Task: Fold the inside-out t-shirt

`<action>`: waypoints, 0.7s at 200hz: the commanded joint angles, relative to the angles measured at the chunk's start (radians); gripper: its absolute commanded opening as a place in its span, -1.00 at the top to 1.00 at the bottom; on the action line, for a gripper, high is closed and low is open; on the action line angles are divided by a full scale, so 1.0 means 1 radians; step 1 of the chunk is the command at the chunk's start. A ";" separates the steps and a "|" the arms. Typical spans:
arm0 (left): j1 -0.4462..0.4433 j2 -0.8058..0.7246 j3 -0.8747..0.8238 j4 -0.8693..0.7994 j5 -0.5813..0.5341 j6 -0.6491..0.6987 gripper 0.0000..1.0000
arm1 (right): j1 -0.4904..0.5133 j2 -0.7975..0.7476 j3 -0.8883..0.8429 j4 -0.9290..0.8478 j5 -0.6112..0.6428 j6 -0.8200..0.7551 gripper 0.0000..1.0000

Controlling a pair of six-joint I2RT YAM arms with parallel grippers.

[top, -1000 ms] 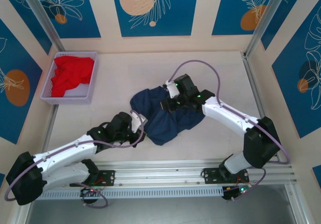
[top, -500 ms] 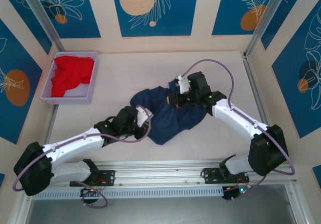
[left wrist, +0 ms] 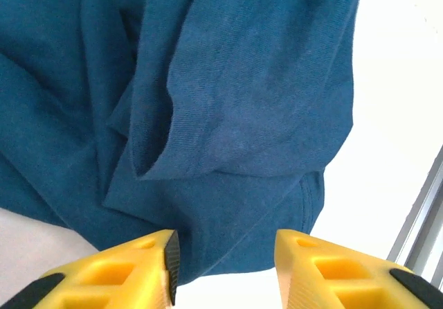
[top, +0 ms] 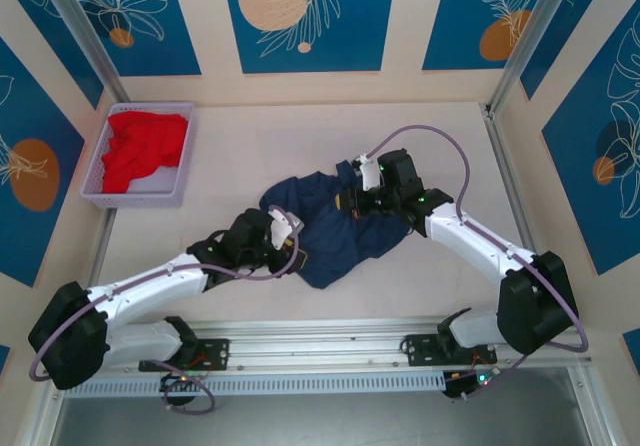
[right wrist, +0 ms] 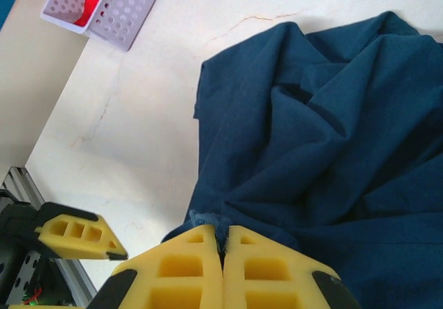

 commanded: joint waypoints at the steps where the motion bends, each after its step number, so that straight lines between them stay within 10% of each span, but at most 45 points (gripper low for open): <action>1: 0.024 0.000 -0.023 0.069 0.081 -0.086 0.02 | -0.004 -0.036 -0.010 0.024 -0.003 0.030 1.00; 87: 0.074 0.258 0.085 0.286 0.227 -0.403 -0.14 | 0.004 -0.023 -0.022 0.041 0.004 0.044 1.00; 140: 0.069 0.224 0.154 0.097 0.106 -0.461 -0.21 | 0.004 -0.031 -0.026 0.041 0.006 0.039 1.00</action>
